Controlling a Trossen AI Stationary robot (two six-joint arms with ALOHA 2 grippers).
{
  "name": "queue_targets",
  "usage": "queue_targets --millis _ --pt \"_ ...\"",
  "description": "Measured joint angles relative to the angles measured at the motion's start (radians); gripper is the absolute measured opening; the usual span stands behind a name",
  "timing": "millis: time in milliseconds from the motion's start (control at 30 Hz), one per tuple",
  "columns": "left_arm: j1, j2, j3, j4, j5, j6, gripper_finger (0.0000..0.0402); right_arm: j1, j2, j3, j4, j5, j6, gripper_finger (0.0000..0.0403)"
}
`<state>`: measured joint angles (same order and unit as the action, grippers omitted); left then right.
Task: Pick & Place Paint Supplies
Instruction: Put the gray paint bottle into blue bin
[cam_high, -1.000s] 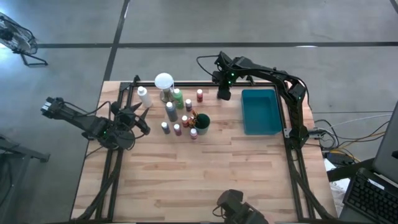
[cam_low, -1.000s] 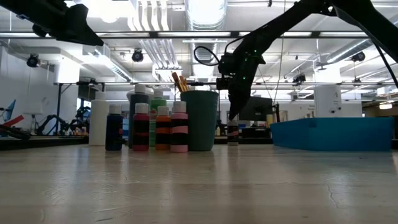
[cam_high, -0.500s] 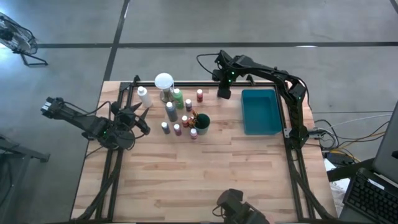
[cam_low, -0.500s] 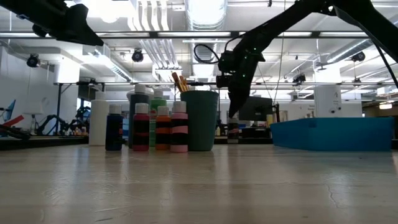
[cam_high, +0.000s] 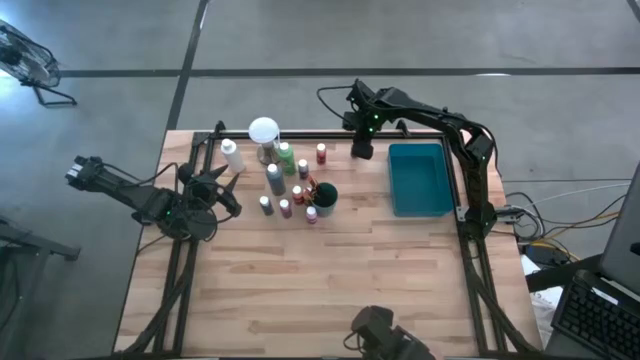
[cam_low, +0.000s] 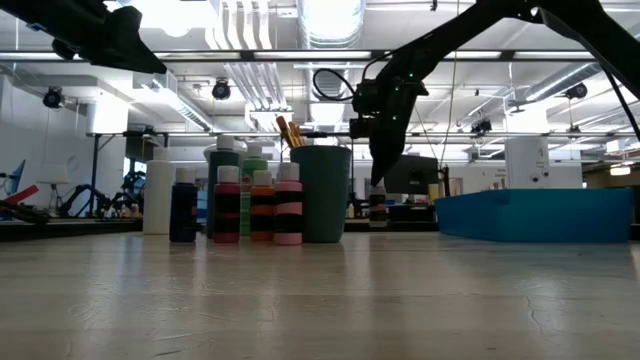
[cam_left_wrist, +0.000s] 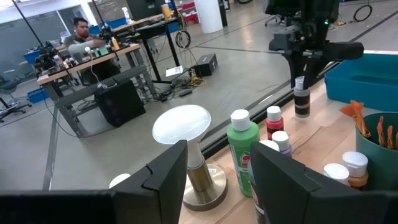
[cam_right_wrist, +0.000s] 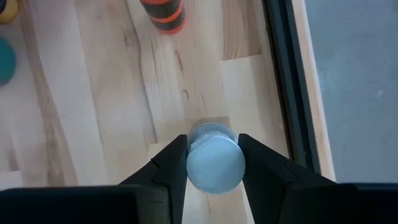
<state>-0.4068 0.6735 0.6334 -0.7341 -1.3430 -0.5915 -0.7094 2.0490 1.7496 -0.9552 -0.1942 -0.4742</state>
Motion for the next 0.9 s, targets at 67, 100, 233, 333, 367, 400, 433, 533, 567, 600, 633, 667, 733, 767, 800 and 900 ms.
queue_targets --millis 67,100,233,333,367,400,433,533,567,600,633,667,733,767,800,900 --pt "0.000 0.000 0.000 0.000 0.000 0.000 0.0181 0.000 -0.004 0.000 -0.007 -0.020 0.003 0.0116" --pt "0.000 0.000 0.000 0.000 0.000 0.000 0.0181 0.000 -0.008 0.000 -0.009 -0.034 0.007 0.0116" --pt "0.000 0.000 0.000 0.000 0.000 0.000 0.0181 0.000 -0.026 0.000 -0.034 -0.054 0.022 0.0116" --pt "0.000 0.000 0.000 -0.002 0.000 0.000 0.0181 -0.001 -0.046 -0.002 -0.055 -0.054 0.026 0.0116" --pt "0.000 0.000 0.000 -0.003 0.000 0.000 0.0181 -0.001 -0.054 -0.002 -0.061 -0.054 0.026 0.0116" --pt "0.000 0.000 0.000 -0.005 0.000 0.000 0.0181 -0.001 -0.064 -0.002 -0.070 -0.054 0.026 0.0116" --pt "0.000 0.000 0.000 -0.008 -0.001 0.001 0.0181 -0.002 -0.074 -0.002 -0.078 -0.054 0.026 0.0116" --pt "0.000 0.000 0.000 -0.008 -0.002 0.004 0.0181 -0.006 -0.104 -0.003 -0.101 -0.054 0.030 0.0116" --pt "0.000 0.000 0.000 -0.008 -0.002 0.004 0.0181 -0.007 -0.116 -0.006 -0.112 -0.054 0.030 0.0116" --pt "0.000 0.000 0.000 -0.008 -0.003 0.004 0.0181 -0.009 -0.129 -0.010 -0.121 -0.054 0.034 0.0116" --pt "0.000 0.000 0.000 -0.008 -0.003 0.004 0.0181 -0.012 -0.144 -0.019 -0.122 -0.054 0.042 0.0116" --pt "0.000 0.000 0.000 -0.008 -0.002 0.004 0.0181 -0.016 -0.162 -0.032 -0.123 -0.053 0.047 0.0116" --pt "0.000 0.000 0.000 -0.010 -0.003 0.004 0.0181 -0.022 -0.198 -0.066 -0.126 -0.051 0.053 0.0116" --pt "0.000 0.000 0.000 -0.011 -0.003 0.005 0.0181 -0.026 -0.217 -0.085 -0.127 -0.050 0.059 0.0116" --pt "0.000 0.000 0.000 -0.011 -0.003 0.005 0.0181 -0.030 -0.237 -0.105 -0.126 -0.049 0.065 0.0116" --pt "0.000 0.000 0.000 -0.015 -0.003 0.005 0.0181 -0.043 -0.308 -0.169 -0.126 -0.049 0.088 0.0116"
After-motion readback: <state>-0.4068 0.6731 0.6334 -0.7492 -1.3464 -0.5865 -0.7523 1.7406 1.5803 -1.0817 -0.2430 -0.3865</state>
